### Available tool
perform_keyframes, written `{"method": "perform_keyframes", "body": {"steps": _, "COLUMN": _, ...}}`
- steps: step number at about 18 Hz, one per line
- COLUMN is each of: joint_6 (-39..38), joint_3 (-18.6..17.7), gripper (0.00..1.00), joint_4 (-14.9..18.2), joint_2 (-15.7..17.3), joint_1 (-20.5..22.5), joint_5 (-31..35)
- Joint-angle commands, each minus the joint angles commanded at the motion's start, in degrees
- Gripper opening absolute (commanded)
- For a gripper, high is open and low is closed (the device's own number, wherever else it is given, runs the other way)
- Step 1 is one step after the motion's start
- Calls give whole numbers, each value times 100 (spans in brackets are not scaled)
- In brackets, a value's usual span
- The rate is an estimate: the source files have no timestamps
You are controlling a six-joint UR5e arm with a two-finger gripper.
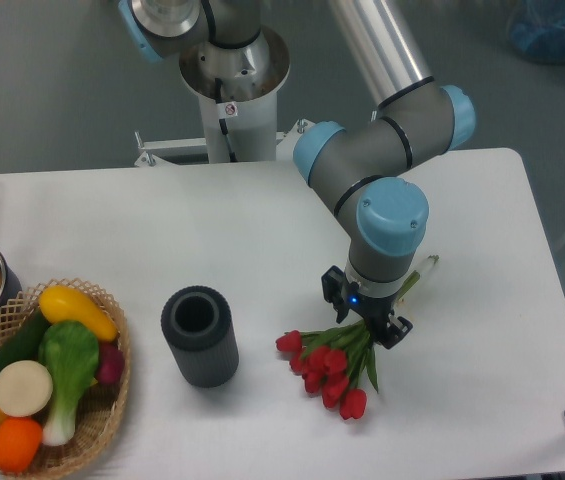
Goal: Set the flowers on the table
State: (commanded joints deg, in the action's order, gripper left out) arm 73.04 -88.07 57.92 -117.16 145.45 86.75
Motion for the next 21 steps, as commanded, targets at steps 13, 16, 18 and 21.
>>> {"method": "perform_keyframes", "body": {"steps": 13, "joint_6": 70, "joint_3": 53, "gripper": 100, "joint_4": 105, "joint_2": 361, "joint_1": 651, "joint_5": 360}}
{"method": "perform_keyframes", "body": {"steps": 16, "joint_6": 79, "joint_3": 18, "gripper": 100, "joint_4": 97, "joint_2": 378, "joint_1": 747, "joint_5": 360}}
{"method": "perform_keyframes", "body": {"steps": 18, "joint_6": 96, "joint_3": 26, "gripper": 100, "joint_4": 97, "joint_2": 387, "joint_1": 774, "joint_5": 360}}
{"method": "perform_keyframes", "body": {"steps": 21, "joint_6": 167, "joint_3": 26, "gripper": 100, "joint_4": 97, "joint_2": 396, "joint_1": 809, "joint_5": 352}}
